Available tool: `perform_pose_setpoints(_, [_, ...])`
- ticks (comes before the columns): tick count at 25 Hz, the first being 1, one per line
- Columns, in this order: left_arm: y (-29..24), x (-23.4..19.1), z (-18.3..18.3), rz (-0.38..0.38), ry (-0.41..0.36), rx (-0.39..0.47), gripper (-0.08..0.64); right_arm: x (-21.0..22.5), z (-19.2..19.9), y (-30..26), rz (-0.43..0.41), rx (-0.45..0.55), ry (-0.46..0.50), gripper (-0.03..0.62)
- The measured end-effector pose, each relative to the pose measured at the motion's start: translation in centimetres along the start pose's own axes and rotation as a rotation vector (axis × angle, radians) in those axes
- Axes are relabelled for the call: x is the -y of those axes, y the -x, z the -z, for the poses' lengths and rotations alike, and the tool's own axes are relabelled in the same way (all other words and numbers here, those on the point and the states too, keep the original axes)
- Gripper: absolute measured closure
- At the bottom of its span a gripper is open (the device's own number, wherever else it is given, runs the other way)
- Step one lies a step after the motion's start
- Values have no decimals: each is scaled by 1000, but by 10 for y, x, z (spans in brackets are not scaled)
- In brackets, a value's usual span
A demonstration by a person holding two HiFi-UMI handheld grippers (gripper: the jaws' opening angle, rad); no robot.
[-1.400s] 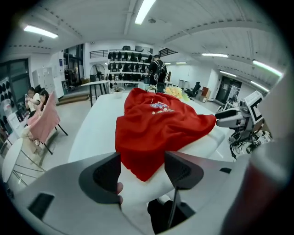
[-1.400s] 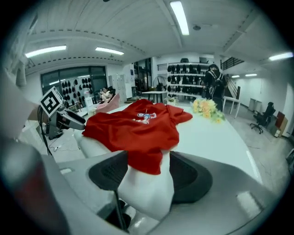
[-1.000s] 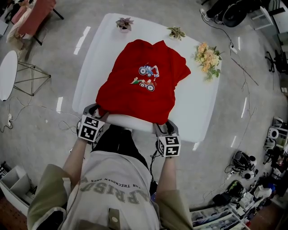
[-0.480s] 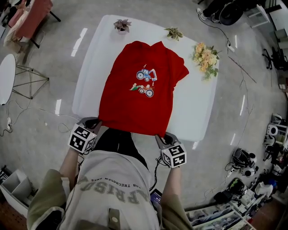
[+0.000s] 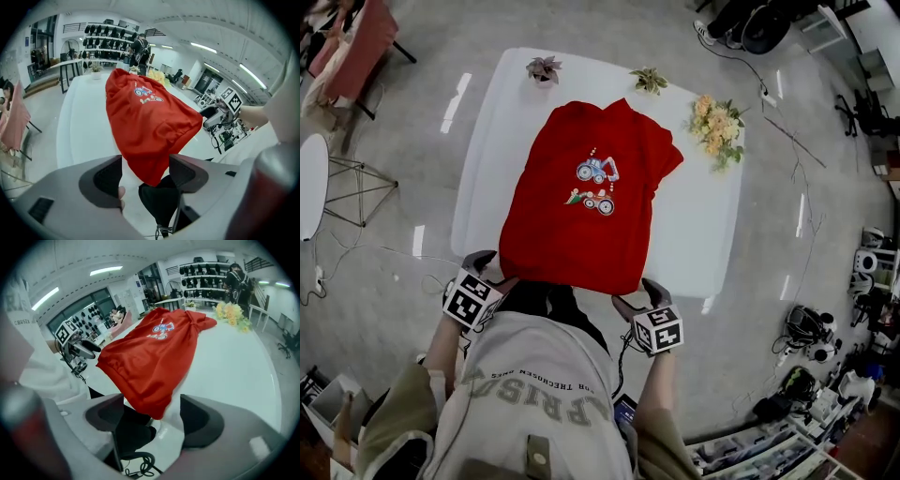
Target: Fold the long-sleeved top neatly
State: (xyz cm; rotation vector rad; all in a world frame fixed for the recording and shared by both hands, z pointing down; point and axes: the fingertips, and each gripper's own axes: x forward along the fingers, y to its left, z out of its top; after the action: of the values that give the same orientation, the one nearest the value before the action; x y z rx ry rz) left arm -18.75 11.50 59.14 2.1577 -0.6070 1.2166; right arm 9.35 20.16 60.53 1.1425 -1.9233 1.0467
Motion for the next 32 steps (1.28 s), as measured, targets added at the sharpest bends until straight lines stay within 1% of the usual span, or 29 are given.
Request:
perform_pose_setpoints(3, [25,-20,-27,-27,-43,62,250,9,-28,23,55,96,-22,225])
perform_pose_setpoints(6, [30,-35,-75,-49,-93,159,250,28,-70,42,139,212,11,225])
perform_pose_setpoints(9, [18,-30,-133,-55,-146,251,250,48,-117,56,199,322,30,225])
perform_pose_setpoints(11, [7,-17,-169,-50,-185,295,250,65,-146,58,231,359,47,226])
perform_pose_setpoints(14, [-17,2,-211,-36,-239,324,251,93,-185,42,266,356,103,227])
perform_pose_setpoints(16, [-33,10,-228,-32,-250,323,250,110,-207,22,285,334,149,227])
perform_pose_setpoints(19, [-54,15,-243,-55,-240,301,251,136,-236,-10,309,289,198,230])
perform_pose_setpoints(24, [-79,15,-256,-93,-187,270,251,156,-266,-61,254,213,234,248])
perform_pose_setpoints(25, [-82,15,-257,-99,-178,265,252,160,-268,-69,253,194,243,272])
perform_pose_setpoints(26, [-85,16,-258,-104,-168,260,252,165,-269,-75,261,173,256,330])
perform_pose_setpoints(28, [-90,15,-258,-117,-146,250,252,175,-269,-81,280,145,277,414])
perform_pose_setpoints(30, [-93,13,-258,-132,-128,244,252,184,-274,-74,291,182,263,572])
perform_pose_setpoints(32, [-95,11,-258,-144,-114,242,252,188,-285,-53,301,267,244,572])
